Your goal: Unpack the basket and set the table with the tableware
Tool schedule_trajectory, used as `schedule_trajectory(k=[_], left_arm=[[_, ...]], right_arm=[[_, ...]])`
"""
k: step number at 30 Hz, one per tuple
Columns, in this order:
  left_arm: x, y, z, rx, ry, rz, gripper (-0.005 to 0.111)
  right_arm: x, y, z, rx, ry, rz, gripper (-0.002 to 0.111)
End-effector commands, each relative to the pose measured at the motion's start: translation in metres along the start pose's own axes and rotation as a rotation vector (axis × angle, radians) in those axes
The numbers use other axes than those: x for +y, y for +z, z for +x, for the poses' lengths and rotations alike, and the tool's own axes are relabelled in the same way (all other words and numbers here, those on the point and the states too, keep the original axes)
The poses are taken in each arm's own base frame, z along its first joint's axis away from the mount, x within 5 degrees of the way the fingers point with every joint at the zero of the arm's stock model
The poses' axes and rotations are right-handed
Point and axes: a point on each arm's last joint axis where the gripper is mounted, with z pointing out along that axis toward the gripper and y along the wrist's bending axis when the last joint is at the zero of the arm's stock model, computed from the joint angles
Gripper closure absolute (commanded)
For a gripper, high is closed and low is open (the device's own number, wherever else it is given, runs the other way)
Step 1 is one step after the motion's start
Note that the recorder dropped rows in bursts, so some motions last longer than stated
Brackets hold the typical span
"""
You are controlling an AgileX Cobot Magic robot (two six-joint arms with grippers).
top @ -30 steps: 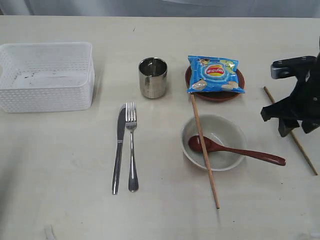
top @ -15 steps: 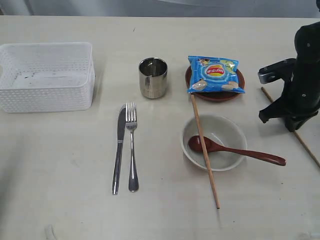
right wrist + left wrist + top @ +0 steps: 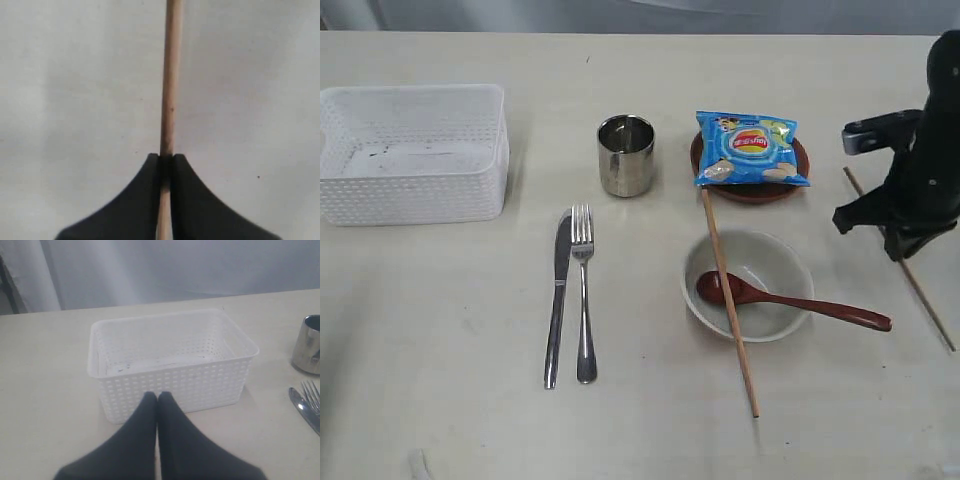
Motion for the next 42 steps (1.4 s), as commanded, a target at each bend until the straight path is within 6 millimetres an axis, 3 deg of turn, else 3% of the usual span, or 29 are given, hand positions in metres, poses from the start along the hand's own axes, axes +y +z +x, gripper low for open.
schedule_trajectory(k=[1, 6, 11, 15, 21, 25, 31, 36, 42], left_arm=[[0.000, 0.000, 0.000, -0.009, -0.009, 0.002, 0.107], [0.000, 0.000, 0.000, -0.009, -0.009, 0.002, 0.107], [0.000, 0.000, 0.000, -0.009, -0.009, 0.002, 0.107], [0.000, 0.000, 0.000, -0.009, -0.009, 0.002, 0.107], [0.000, 0.000, 0.000, -0.009, -0.009, 0.002, 0.107], [0.000, 0.000, 0.000, -0.009, -0.002, -0.001, 0.107], [0.000, 0.000, 0.000, -0.009, -0.002, -0.001, 0.107], [0.000, 0.000, 0.000, -0.009, -0.002, -0.001, 0.107], [0.000, 0.000, 0.000, -0.009, -0.002, -0.001, 0.107]], right_arm=[[0.003, -0.029, 0.007, -0.065, 0.042, -0.051, 0.109], [0.007, -0.061, 0.020, -0.109, 0.061, -0.062, 0.109], [0.018, -0.080, 0.033, -0.100, 0.111, -0.178, 0.109], [0.036, -0.091, 0.040, -0.080, 0.098, -0.253, 0.109], [0.078, -0.102, 0.045, -0.053, 0.057, -0.370, 0.109], [0.099, -0.103, 0.045, -0.051, 0.049, -0.380, 0.109], [0.125, -0.087, 0.040, -0.008, 0.034, -0.375, 0.109], [0.132, -0.072, 0.032, 0.017, 0.069, -0.364, 0.109], [0.132, -0.071, 0.027, -0.025, 0.116, -0.370, 0.109]])
